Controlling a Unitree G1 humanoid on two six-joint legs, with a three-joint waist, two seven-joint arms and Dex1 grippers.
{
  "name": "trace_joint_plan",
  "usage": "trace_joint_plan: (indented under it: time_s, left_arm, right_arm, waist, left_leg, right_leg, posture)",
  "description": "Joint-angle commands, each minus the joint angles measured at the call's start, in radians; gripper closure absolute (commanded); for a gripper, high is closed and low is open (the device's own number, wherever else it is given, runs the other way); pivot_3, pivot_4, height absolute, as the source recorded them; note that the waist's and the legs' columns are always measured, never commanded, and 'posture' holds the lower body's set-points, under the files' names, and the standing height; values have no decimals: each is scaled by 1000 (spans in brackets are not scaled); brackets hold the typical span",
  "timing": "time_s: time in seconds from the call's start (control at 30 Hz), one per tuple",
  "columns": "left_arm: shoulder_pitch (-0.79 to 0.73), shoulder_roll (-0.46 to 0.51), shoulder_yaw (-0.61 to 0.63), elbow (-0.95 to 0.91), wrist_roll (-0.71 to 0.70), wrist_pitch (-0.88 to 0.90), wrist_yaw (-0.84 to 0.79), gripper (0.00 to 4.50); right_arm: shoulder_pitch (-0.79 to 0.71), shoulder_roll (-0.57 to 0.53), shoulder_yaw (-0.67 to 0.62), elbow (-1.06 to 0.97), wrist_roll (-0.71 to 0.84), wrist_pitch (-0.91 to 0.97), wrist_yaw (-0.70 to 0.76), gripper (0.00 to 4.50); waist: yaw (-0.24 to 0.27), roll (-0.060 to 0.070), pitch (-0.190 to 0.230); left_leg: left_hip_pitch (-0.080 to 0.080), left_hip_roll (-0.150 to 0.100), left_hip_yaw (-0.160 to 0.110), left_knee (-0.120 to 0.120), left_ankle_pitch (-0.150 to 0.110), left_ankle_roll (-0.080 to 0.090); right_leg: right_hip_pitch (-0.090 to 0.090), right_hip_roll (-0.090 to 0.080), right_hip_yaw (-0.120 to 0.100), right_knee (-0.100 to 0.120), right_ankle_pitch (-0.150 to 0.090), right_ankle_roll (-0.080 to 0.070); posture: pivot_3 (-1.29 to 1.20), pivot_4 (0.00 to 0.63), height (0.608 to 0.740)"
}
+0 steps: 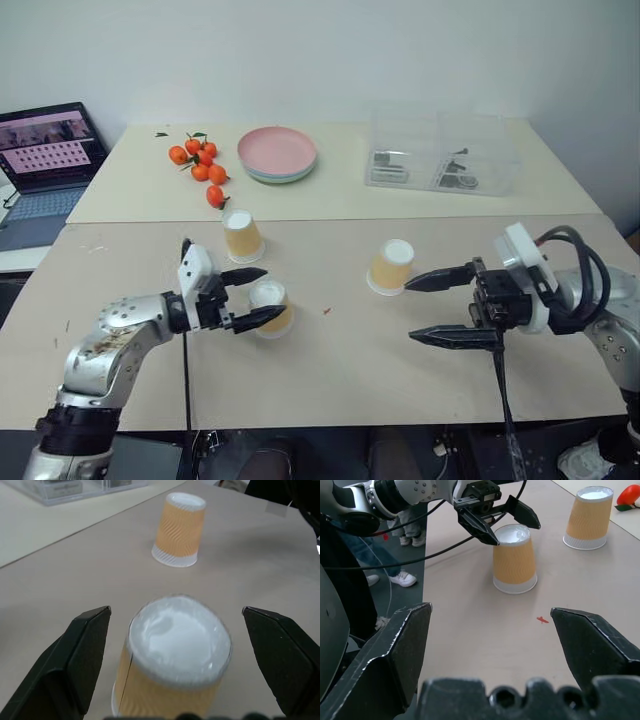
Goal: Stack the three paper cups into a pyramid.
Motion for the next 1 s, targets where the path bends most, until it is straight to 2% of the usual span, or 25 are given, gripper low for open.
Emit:
trace_joint_plan:
  time_s: [0.03,0.07,0.1,0.13,0.33,0.67,0.8,1.0]
  left_arm:
    - [-16,-11,-13,22,11,-25,-7,0]
    - [-18,-18,-16,40,22,-36,-1,0]
    - [-17,-20,-15,46,22,-29,4,517]
    - [-15,-19,-14,46,24,-23,9,667]
    - [0,2,-13,53,35,-31,-8,667]
    - [-31,-57,-65,49,49,-47,-7,667]
    - [-60,-83,-89,58,76,-67,4,1600]
    - [-170,-166,-160,102,123,-84,31,1600]
  right_arm:
    - [-11,4,-20,-28,14,-16,-13,13]
    - [-11,4,-26,-31,21,-11,-19,13]
    - [-9,2,-30,-31,23,-10,-22,0]
    - [-6,0,-33,-32,25,-8,-24,0]
    - [-20,-3,-40,-19,31,-6,-26,0]
    - [-42,9,-17,-6,17,-12,-37,0]
    - [-34,11,-17,-12,14,-12,-41,0]
    - [-30,17,-19,-13,14,-10,-54,0]
  waist:
    - [0,0,0]
    - [1,0,0]
    - [2,0,0]
    - [3,0,0]
    - [2,0,0]
    - [4,0,0]
    - [5,0,0]
    - [7,0,0]
  left_leg:
    - [0,0,0,0,0,0]
    - [0,0,0,0,0,0]
    - [0,0,0,0,0,0]
    - [0,0,0,0,0,0]
    - [0,0,0,0,0,0]
    - [0,0,0,0,0,0]
    - [0,0,0,0,0,0]
    - [-1,0,0,1,0,0]
  right_leg:
    - [0,0,0,0,0,0]
    - [0,0,0,0,0,0]
    - [0,0,0,0,0,0]
    - [0,0,0,0,0,0]
    - [0,0,0,0,0,0]
    - [0,0,0,0,0,0]
    - [0,0,0,0,0,0]
    - [0,0,0,0,0,0]
  posture:
    - [0,150,728]
    - [0,150,728]
    - [0,150,728]
    - [0,150,728]
    - [0,150,728]
    - [0,150,728]
    - [0,150,728]
    - [0,150,728]
